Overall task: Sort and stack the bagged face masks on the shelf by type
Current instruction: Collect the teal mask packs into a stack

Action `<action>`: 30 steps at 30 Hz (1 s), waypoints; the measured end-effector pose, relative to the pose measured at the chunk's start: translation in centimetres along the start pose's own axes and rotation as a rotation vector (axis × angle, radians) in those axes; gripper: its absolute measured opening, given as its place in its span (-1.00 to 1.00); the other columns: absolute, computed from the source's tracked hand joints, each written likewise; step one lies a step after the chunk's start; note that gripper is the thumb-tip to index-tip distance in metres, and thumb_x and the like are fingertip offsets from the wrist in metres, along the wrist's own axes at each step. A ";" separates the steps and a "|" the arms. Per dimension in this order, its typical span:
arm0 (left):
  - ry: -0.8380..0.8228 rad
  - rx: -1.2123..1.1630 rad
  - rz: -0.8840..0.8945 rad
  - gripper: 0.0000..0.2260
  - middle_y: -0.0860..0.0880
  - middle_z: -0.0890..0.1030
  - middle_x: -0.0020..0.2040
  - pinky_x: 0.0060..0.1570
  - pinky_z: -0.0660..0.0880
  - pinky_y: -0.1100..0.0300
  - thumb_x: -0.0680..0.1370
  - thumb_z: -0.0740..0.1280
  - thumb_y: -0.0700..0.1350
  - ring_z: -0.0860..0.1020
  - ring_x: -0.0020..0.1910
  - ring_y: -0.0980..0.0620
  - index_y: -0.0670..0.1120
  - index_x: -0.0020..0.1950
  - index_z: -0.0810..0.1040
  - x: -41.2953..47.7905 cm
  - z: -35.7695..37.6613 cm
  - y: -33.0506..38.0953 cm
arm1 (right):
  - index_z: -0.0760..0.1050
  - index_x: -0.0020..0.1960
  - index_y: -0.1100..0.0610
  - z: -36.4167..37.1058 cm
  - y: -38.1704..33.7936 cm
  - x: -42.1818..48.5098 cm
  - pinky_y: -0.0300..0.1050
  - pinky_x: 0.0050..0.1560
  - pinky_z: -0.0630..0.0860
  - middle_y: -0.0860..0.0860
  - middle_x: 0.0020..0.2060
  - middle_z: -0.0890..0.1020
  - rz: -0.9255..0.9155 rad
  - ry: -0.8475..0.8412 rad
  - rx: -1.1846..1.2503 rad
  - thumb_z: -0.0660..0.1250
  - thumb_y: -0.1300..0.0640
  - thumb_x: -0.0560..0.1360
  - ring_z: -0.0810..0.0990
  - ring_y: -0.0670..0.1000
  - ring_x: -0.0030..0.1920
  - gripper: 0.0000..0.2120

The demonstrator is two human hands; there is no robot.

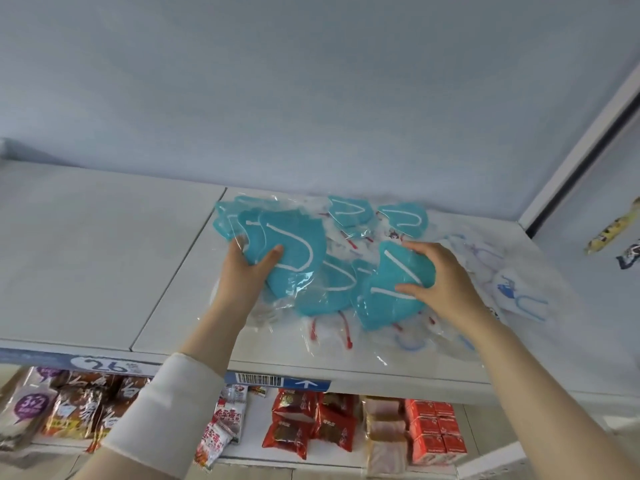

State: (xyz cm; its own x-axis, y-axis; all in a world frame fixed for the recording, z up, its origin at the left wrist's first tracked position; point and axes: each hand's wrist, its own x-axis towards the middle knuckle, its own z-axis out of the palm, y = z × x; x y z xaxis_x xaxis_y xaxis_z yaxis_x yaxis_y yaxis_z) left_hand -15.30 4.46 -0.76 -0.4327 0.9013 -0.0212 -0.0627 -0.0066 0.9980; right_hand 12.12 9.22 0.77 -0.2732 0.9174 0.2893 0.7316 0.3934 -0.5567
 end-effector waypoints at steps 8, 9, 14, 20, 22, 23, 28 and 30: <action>-0.210 0.081 0.024 -0.58 0.03 0.56 0.22 0.02 0.59 0.16 0.53 0.33 -0.02 0.61 0.04 0.13 -0.07 0.35 0.33 -2.1 2.9 1.1 | 0.47 0.08 -0.12 -2.3 -4.3 1.8 -0.53 0.13 0.31 -0.25 0.03 0.53 -0.137 -0.070 0.271 0.49 0.27 0.34 0.48 -0.39 0.03 -0.56; -0.235 0.063 0.027 -0.70 0.13 0.57 0.13 -0.07 0.58 0.34 0.55 0.29 -0.05 0.60 -0.07 0.29 -0.03 0.26 0.36 -2.5 3.4 1.0 | 0.49 0.12 -0.04 -1.7 -5.0 1.9 -0.58 0.13 0.27 -0.22 0.03 0.53 -0.176 -0.032 0.219 0.49 0.27 0.33 0.48 -0.37 0.01 -0.57; -0.325 0.143 0.096 -0.62 0.05 0.59 0.14 0.02 0.55 0.33 0.48 0.41 -0.16 0.59 0.03 0.24 -0.05 0.26 0.39 -3.4 4.7 1.2 | 0.46 0.25 0.19 1.1 -6.4 1.9 -0.34 0.20 0.31 -0.04 0.07 0.44 -0.311 0.179 0.139 0.52 0.22 0.31 0.45 0.01 0.14 -0.46; -0.066 0.014 0.054 -0.62 -0.03 0.60 0.08 -0.04 0.61 0.09 0.46 0.44 -0.12 0.62 -0.02 0.02 -0.08 0.23 0.41 -1.0 1.2 1.0 | 0.08 0.50 0.07 0.7 -0.9 0.3 0.03 0.48 0.08 0.00 0.49 0.12 0.044 -0.284 -0.149 0.54 -0.08 0.25 0.00 0.06 0.51 -0.02; 0.014 -0.020 0.062 -0.66 0.00 0.60 0.02 -0.10 0.61 0.16 0.47 0.42 -0.15 0.61 -0.08 0.06 -0.06 0.19 0.41 -0.4 0.4 1.3 | 0.02 0.52 0.01 1.3 -0.3 -0.3 0.03 0.48 0.02 -0.02 0.52 0.05 0.101 -0.429 -0.227 0.54 -0.14 0.22 -0.10 -0.01 0.53 0.06; 0.039 -0.029 0.061 -0.65 0.01 0.59 0.01 -0.12 0.60 0.19 0.47 0.42 -0.16 0.60 -0.09 0.08 -0.06 0.21 0.41 -0.1 0.2 1.3 | 0.03 0.52 0.01 1.6 -0.3 -0.4 0.01 0.47 0.03 -0.01 0.52 0.08 0.099 -0.423 -0.222 0.55 -0.14 0.20 -0.07 -0.01 0.52 0.06; 0.077 -0.041 0.073 -0.55 -0.04 0.56 0.11 -0.02 0.56 0.10 0.47 0.42 -0.15 0.58 0.01 -0.04 -0.12 0.32 0.38 0.3 0.0 1.3 | 0.20 0.45 0.03 1.5 0.0 -0.2 -0.11 0.36 0.20 0.00 0.30 0.36 0.036 -0.212 -0.159 0.57 -0.03 0.23 0.22 -0.01 0.31 -0.09; 0.077 -0.047 0.070 -0.55 -0.04 0.56 0.12 -0.02 0.57 0.09 0.47 0.42 -0.15 0.59 0.01 -0.04 -0.11 0.32 0.37 0.4 0.1 1.1 | 0.21 0.44 0.02 1.4 0.5 -0.1 -0.05 0.36 0.26 -0.01 0.21 0.40 0.013 -0.128 -0.128 0.54 0.04 0.28 0.24 -0.08 0.20 -0.17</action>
State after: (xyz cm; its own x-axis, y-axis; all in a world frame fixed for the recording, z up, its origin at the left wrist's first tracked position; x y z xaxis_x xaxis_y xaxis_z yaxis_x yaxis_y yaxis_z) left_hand -15.47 4.80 0.33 -0.5055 0.8618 0.0417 -0.0718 -0.0902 0.9933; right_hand 11.67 9.41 -0.61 -0.3344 0.9258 0.1761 0.8069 0.3779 -0.4540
